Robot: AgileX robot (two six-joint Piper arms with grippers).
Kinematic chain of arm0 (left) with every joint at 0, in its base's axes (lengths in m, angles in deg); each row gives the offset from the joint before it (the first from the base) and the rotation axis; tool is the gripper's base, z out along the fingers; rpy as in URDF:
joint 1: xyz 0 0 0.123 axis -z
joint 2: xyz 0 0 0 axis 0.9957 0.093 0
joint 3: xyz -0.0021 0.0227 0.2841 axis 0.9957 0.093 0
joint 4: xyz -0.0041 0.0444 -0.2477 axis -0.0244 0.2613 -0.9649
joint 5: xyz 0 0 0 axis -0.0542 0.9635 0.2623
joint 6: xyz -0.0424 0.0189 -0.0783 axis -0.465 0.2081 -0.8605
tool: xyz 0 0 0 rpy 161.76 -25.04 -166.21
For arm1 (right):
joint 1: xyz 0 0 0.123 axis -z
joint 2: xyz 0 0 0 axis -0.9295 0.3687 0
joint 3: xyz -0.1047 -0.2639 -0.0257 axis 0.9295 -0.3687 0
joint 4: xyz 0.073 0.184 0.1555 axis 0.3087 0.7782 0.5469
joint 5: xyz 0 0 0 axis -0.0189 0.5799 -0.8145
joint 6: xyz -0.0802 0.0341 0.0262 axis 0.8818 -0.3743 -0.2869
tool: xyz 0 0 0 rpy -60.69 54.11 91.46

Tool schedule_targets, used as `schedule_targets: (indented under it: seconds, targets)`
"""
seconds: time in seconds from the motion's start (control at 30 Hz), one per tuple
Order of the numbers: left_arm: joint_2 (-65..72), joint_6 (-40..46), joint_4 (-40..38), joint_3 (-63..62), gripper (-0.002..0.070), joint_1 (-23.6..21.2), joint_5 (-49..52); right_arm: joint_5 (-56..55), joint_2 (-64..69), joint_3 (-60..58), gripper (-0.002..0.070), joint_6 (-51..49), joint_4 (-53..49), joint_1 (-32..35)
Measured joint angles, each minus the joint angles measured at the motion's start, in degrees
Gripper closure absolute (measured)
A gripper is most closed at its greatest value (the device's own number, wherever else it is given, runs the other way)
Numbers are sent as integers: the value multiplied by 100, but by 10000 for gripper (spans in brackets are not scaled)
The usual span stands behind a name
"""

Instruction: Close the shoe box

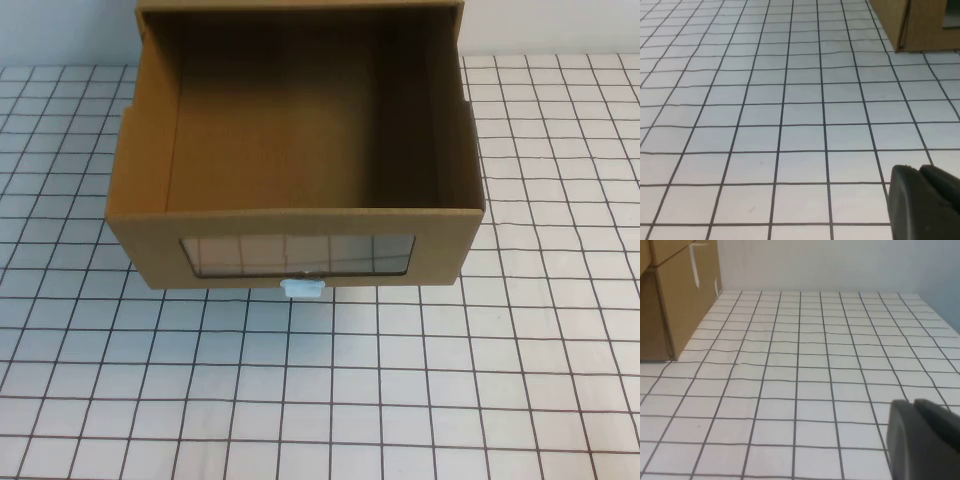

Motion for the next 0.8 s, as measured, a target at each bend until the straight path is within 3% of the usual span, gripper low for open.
schedule_targets:
  seconds: [0.13,0.27,0.57,0.8]
  targets:
    - [0,0,0,0,680,0,-233,-144,0,0,689,0,0,0]
    - [0,0,0,0,680,0,-1095,-780,0,0,690,0,0,0]
    - [0,0,0,0,680,0,-3746,-3572,0,0,690,0,0,0]
    - [-9,0,0,0,680,0,-4052,-4058,-13,0,690,0,0,0]
